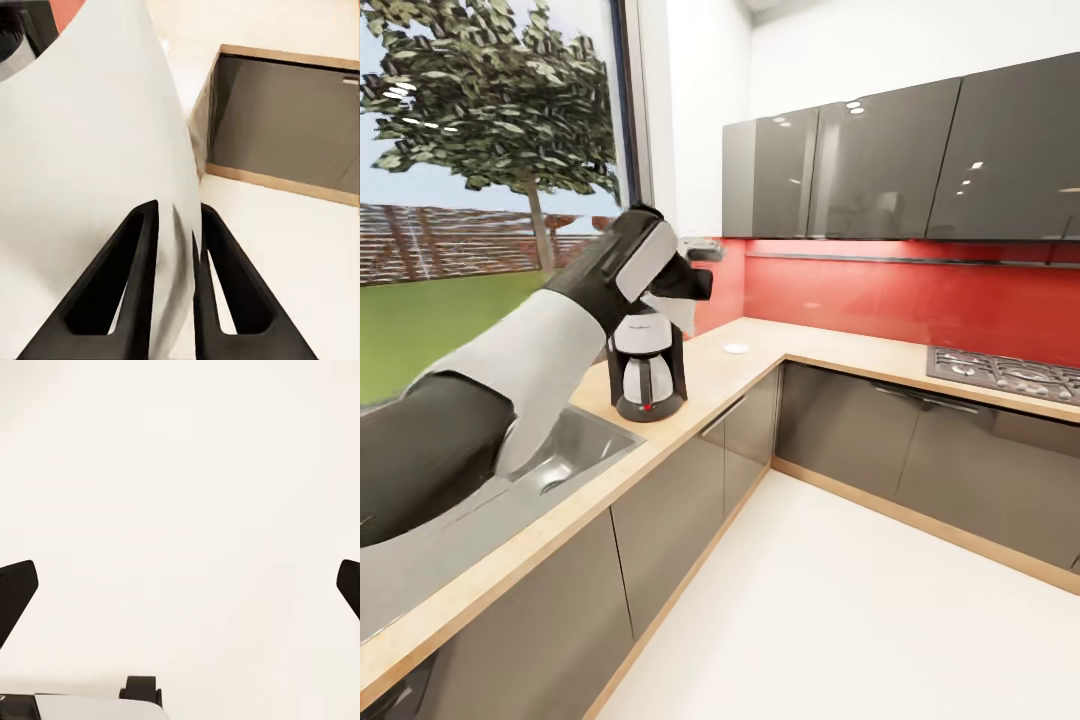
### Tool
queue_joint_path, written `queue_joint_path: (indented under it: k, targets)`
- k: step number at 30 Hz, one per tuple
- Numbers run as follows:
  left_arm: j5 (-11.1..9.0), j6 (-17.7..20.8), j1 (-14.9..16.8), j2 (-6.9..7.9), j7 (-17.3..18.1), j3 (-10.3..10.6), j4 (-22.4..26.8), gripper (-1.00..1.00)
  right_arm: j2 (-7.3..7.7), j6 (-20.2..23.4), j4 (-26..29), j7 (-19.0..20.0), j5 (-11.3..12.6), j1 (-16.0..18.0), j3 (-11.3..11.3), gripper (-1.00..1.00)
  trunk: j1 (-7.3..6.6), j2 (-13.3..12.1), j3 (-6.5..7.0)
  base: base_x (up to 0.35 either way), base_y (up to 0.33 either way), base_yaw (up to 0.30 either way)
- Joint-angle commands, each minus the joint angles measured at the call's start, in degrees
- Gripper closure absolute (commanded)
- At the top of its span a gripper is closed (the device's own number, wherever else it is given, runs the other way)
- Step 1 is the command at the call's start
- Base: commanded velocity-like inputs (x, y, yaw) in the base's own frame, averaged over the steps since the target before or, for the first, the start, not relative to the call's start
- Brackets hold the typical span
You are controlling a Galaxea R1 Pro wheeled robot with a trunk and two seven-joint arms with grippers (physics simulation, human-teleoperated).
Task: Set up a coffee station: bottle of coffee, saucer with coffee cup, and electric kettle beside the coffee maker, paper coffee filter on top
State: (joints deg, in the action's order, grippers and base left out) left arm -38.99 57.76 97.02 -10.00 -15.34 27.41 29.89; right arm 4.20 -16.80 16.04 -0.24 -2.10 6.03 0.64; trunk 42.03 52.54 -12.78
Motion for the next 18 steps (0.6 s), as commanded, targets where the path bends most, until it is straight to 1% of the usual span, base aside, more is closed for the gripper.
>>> queue_joint_path:
  k: [1,2,5,7,11,16,18]
  targets:
    - [-0.5,0.3,0.4,0.00,-0.6,3.7,-1.3,1.00,0.02,-0.2,0.0,0.0,-0.2,0.0,0.1,-1.00,0.01,0.1,-0.08,0.000,0.000,0.000]
    - [-0.5,0.4,0.6,0.00,-0.6,6.4,-2.1,1.00,0.02,-0.2,0.0,0.0,-0.2,0.0,0.1,-1.00,0.01,0.1,-0.08,0.000,0.000,0.000]
    - [-0.5,0.5,0.8,0.00,-0.5,9.4,-2.8,1.00,0.02,-0.2,0.0,0.0,-0.2,0.0,0.1,-1.00,0.01,0.1,-0.08,0.000,0.000,0.000]
    - [-0.5,0.6,0.9,0.00,-0.5,10.6,-3.1,1.00,0.02,-0.2,0.0,0.0,-0.2,0.0,0.1,-1.00,0.01,0.1,-0.08,0.000,0.000,0.000]
    - [-0.5,0.5,1.0,0.00,-0.5,11.4,-3.2,1.00,0.07,-0.2,0.0,0.0,-0.2,0.0,0.1,-1.00,0.01,0.1,-0.08,0.000,0.000,0.000]
    - [-0.5,0.4,1.0,0.00,-0.5,11.5,-3.0,1.00,0.26,-0.2,0.0,0.0,-0.2,0.0,0.1,-1.00,0.01,0.1,-0.08,0.000,0.000,0.000]
    - [-0.5,0.4,1.0,0.00,-0.5,11.5,-2.3,1.00,0.27,-0.2,0.0,0.0,-0.2,0.0,0.1,-1.00,0.01,0.1,-0.08,0.000,0.000,0.000]
